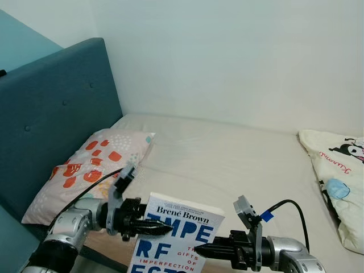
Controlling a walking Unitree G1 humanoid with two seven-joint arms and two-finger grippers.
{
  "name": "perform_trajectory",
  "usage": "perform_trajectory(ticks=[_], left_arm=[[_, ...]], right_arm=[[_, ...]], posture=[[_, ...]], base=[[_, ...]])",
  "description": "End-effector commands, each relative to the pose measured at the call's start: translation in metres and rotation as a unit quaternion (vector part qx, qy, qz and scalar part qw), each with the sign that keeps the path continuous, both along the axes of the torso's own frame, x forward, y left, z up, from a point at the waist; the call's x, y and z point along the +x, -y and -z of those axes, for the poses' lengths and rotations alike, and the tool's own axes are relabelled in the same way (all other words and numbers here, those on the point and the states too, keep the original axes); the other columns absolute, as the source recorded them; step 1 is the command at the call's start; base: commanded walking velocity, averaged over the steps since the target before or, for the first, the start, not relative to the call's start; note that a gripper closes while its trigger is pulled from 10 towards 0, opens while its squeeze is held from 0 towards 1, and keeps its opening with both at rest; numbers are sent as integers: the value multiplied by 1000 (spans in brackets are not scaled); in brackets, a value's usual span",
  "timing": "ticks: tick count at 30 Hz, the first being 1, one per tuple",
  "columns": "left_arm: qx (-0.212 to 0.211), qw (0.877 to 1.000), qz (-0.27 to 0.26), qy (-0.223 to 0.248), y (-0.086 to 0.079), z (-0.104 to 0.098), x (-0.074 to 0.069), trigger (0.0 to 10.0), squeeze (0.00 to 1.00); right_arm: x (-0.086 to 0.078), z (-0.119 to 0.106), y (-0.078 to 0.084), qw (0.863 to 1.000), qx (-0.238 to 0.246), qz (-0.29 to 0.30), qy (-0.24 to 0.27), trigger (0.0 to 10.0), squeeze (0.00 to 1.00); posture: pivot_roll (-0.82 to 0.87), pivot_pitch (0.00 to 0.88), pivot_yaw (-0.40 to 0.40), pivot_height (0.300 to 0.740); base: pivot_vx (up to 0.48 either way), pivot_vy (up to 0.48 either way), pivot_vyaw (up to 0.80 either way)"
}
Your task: Clean up the room
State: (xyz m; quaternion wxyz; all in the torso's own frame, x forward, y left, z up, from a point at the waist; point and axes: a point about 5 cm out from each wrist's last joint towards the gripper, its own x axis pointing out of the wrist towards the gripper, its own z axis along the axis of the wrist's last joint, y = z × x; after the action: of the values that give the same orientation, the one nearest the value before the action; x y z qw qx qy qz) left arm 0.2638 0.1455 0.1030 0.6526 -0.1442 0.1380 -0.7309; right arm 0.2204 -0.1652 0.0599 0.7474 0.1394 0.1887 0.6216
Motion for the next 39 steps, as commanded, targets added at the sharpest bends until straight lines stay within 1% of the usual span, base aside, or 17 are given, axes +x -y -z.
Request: perform_trajectory(ticks=[1,13,14,15,18,20,21,22,23,24,26,27,29,30,33,36,39], left_arm=[[15,1000,9,2,0,3,-3,0,0],[59,997,-44,9,7,19,0,0,0],[58,996,-68,23,9,17,7,0,0],[45,993,-106,33,12,12,17,0,0],[35,990,-131,38,14,8,24,0,0],[-28,978,-199,52,18,-13,42,0,0],[-28,978,-199,52,18,-13,42,0,0],[-67,966,-243,54,17,-24,53,0,0],[-125,937,-323,38,9,-39,68,0,0],[-125,937,-323,38,9,-39,68,0,0],[-220,866,-448,-16,-14,-53,89,0,0],[-220,866,-448,-16,-14,-53,89,0,0],[-291,801,-518,-68,-32,-57,97,0,0],[-291,801,-518,-68,-32,-57,97,0,0],[-374,735,-553,-117,-44,-61,100,0,0],[-401,734,-535,-117,-36,-68,100,0,0],[-411,766,-482,-109,-10,-75,93,0,0]], right_arm=[[2,-4,0,1000,1,7,8,10000,0],[12,2,5,996,-49,65,34,10000,0],[26,-3,10,990,-22,133,33,10000,831],[38,-9,18,979,20,199,29,10000,1000],[45,-13,23,970,53,238,23,10000,1000],[52,-26,36,944,141,298,25,10000,1000],[52,-26,36,944,141,298,25,10000,1000],[53,-32,41,931,180,316,29,10000,1000],[51,-40,47,913,232,334,37,10000,1000],[51,-40,47,913,232,334,37,10000,1000],[46,-46,53,885,294,359,45,10000,1000],[46,-46,53,885,294,359,45,10000,1000],[43,-46,53,867,327,373,43,10000,1000],[43,-46,53,867,327,373,43,10000,1000],[40,-39,42,859,348,373,27,10000,1000],[41,-37,37,857,363,364,18,10000,1000],[45,-47,30,859,393,327,20,10000,1000]], posture=[[19,0,4,721],[21,0,1,721],[19,0,-2,721],[19,0,0,721],[19,0,0,721],[19,0,2,721],[19,0,2,721],[19,0,2,721],[11,0,7,721],[11,0,7,721],[12,0,7,721],[12,0,7,721],[10,0,2,721],[10,0,2,721],[10,0,4,721],[14,0,0,721],[16,0,4,721]], base=[[0,0,0],[0,0,0],[0,0,0],[0,0,0],[0,0,0],[0,0,0],[0,0,0],[0,0,0],[0,0,0],[0,0,0],[0,0,0],[0,0,0],[0,0,0],[0,0,0],[0,0,0],[0,0,0],[0,0,0]])
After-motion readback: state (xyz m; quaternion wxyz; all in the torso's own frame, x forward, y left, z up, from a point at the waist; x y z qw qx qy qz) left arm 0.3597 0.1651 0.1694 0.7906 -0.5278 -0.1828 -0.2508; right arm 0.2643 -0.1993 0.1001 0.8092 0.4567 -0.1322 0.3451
